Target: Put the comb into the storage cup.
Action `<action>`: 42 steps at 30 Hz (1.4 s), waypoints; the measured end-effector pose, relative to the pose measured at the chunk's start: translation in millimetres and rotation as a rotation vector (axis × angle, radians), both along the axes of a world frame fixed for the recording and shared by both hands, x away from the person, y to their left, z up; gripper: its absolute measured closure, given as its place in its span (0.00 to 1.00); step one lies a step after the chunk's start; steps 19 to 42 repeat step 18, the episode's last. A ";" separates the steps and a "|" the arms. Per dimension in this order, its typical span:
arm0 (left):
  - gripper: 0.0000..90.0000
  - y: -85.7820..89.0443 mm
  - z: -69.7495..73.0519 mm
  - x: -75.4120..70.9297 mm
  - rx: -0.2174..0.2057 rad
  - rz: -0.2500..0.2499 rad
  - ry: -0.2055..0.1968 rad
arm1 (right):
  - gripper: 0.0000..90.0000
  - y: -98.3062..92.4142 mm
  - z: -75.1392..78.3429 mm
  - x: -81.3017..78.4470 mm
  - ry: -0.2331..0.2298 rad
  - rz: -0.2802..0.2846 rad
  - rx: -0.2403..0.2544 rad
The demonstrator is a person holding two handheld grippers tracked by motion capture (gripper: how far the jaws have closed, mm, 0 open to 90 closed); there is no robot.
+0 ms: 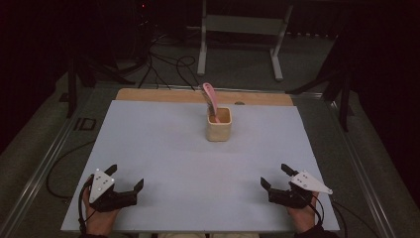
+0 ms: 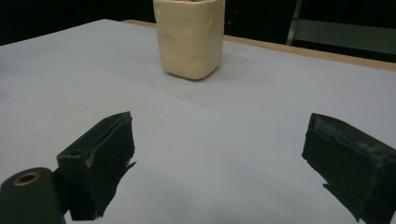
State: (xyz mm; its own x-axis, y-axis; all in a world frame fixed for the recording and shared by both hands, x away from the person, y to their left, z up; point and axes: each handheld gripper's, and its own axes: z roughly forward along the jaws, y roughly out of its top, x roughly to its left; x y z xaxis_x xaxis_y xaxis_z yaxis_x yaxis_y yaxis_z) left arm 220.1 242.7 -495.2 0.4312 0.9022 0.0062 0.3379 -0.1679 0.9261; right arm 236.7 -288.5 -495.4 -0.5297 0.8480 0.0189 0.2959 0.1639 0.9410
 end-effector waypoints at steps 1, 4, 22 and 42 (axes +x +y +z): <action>0.00 1.0 0.1 0.3 -0.004 0.005 -0.003 | 0.10 -0.1 -0.3 0.2 0.000 -0.001 0.002; 0.00 4.3 0.7 0.4 -0.012 0.022 -0.013 | 0.10 0.4 -0.7 0.3 -0.001 0.003 -0.002; 0.00 0.0 -3.4 5.9 0.005 0.023 0.007 | 0.10 0.1 -4.5 1.8 0.018 -0.005 -0.003; 0.00 0.0 -3.4 5.9 0.005 0.023 0.007 | 0.10 0.1 -4.5 1.8 0.018 -0.005 -0.003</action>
